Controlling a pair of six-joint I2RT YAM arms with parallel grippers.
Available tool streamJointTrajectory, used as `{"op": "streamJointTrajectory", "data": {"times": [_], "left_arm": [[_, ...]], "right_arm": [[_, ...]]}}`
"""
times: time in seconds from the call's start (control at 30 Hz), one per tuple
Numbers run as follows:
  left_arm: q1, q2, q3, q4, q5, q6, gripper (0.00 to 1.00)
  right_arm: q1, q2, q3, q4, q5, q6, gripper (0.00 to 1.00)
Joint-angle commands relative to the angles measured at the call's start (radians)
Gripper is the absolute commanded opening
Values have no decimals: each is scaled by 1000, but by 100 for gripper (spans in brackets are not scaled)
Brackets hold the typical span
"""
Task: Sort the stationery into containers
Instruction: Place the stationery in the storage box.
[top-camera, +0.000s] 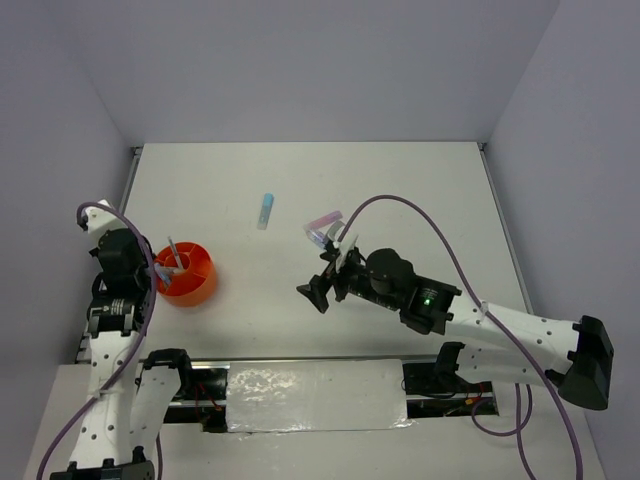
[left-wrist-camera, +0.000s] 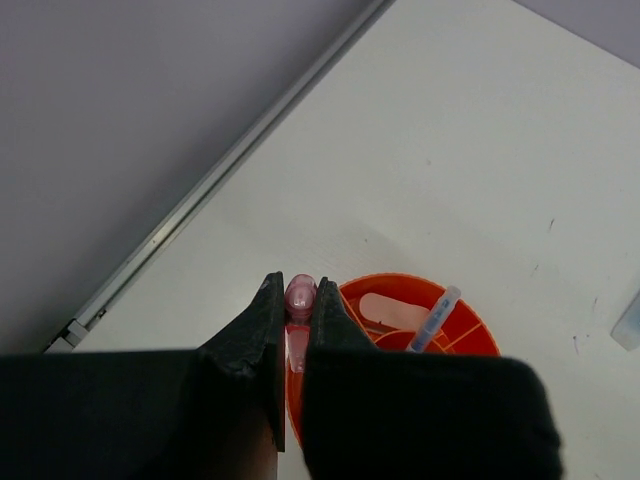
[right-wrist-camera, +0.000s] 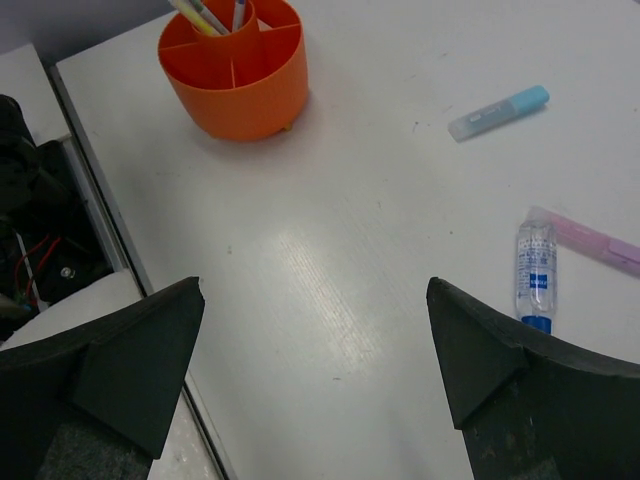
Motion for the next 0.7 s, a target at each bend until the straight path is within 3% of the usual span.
{"op": "streamJointTrajectory", "data": {"times": [0.0, 0.63, 0.67], "left_arm": [[14, 1, -28, 73, 54, -13, 0], [15, 15, -71, -51, 44, -114, 29], [14, 15, -71, -53, 41, -115, 35]], "right_arm": [[-4, -50, -12, 48, -24, -31, 100], [-5, -100, -35, 58, -35, -37, 100], [-5, -98, -35, 58, -34, -37, 100]]}}
